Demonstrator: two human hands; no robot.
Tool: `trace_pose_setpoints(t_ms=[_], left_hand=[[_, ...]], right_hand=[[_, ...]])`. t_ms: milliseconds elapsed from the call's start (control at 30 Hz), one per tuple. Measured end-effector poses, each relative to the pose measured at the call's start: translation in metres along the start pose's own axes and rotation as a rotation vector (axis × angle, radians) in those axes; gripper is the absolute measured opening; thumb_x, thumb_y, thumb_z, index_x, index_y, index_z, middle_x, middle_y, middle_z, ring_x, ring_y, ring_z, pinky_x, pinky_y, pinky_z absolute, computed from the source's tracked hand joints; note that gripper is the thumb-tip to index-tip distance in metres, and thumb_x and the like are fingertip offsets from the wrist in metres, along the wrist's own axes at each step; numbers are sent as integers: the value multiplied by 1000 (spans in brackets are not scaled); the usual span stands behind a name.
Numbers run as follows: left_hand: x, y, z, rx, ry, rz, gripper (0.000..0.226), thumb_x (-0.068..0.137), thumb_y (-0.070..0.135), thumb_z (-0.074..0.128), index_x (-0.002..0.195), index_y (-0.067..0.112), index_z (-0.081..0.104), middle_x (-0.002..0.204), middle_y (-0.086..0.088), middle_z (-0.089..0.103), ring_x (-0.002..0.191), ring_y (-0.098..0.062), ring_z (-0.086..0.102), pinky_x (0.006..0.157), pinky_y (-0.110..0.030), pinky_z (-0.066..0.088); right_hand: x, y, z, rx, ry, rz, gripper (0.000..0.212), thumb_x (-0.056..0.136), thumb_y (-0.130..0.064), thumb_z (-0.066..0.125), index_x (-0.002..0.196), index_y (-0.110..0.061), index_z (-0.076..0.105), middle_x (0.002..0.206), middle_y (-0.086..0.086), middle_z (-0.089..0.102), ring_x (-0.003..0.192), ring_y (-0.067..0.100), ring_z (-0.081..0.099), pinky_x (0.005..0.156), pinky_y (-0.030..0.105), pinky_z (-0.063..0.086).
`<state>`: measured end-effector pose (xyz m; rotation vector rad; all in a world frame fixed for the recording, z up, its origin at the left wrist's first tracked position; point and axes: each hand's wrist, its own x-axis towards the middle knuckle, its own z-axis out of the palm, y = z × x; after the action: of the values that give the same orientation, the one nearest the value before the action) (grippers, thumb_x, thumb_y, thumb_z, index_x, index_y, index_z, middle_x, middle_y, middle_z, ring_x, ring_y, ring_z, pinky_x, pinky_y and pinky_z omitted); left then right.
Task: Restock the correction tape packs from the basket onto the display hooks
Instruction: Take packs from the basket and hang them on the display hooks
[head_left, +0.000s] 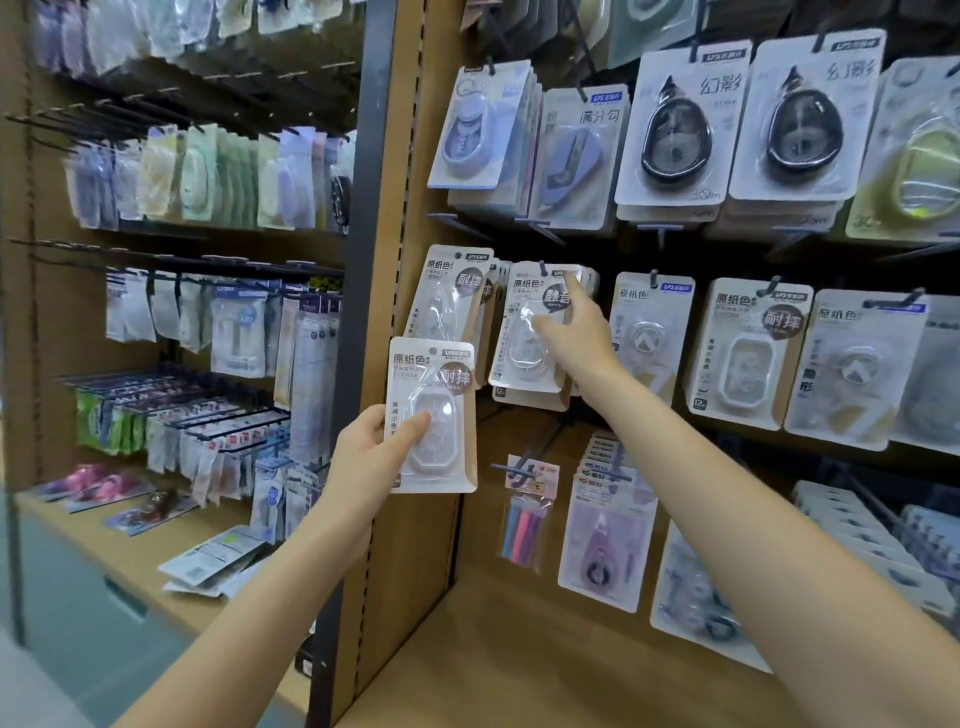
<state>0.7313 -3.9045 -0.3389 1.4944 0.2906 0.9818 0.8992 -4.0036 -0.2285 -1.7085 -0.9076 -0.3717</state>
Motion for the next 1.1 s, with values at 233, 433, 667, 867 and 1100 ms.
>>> trace_pose_setpoints(t_ms=[233, 433, 667, 867, 1100], left_hand=[[-4, 2, 9, 7, -16, 14, 25, 91, 27, 57, 112, 14, 59, 104, -2, 68, 96, -17, 65, 73, -27, 51], [-8, 8, 18, 30, -57, 66, 20, 91, 28, 56, 109, 19, 59, 101, 1, 68, 93, -13, 64, 71, -24, 49], [-10, 28, 74, -36, -335, 150, 23, 91, 24, 56, 114, 19, 58, 104, 4, 70, 94, -8, 67, 69, -15, 53], [-10, 26, 109, -66, -482, 118, 26, 98, 21, 44, 120, 30, 55, 109, 2, 69, 101, -14, 65, 82, -28, 55], [-17, 25, 142, 61, -502, 231, 50, 93, 1, 49, 137, 24, 41, 89, -8, 68, 79, -16, 65, 73, -21, 56]], right_hand=[[-6, 3, -18, -373, -97, -22, 68, 91, -27, 56, 148, -21, 19, 143, 16, 35, 126, 31, 42, 99, 37, 37], [-51, 25, -45, -286, -64, -15, 59, 87, -18, 61, 139, -16, 34, 122, 6, 44, 114, 23, 49, 93, 35, 45], [-84, 16, -75, 227, -261, -38, 60, 91, -11, 59, 138, -37, 31, 103, -2, 62, 91, 10, 67, 76, 24, 55], [-80, 26, -109, 207, 10, -86, 51, 90, -2, 55, 125, -37, 42, 92, 0, 61, 84, 7, 64, 74, 22, 53], [-88, 49, -137, 200, -33, -37, 39, 93, -15, 55, 128, -30, 51, 130, -5, 54, 122, 10, 50, 104, 38, 43]])
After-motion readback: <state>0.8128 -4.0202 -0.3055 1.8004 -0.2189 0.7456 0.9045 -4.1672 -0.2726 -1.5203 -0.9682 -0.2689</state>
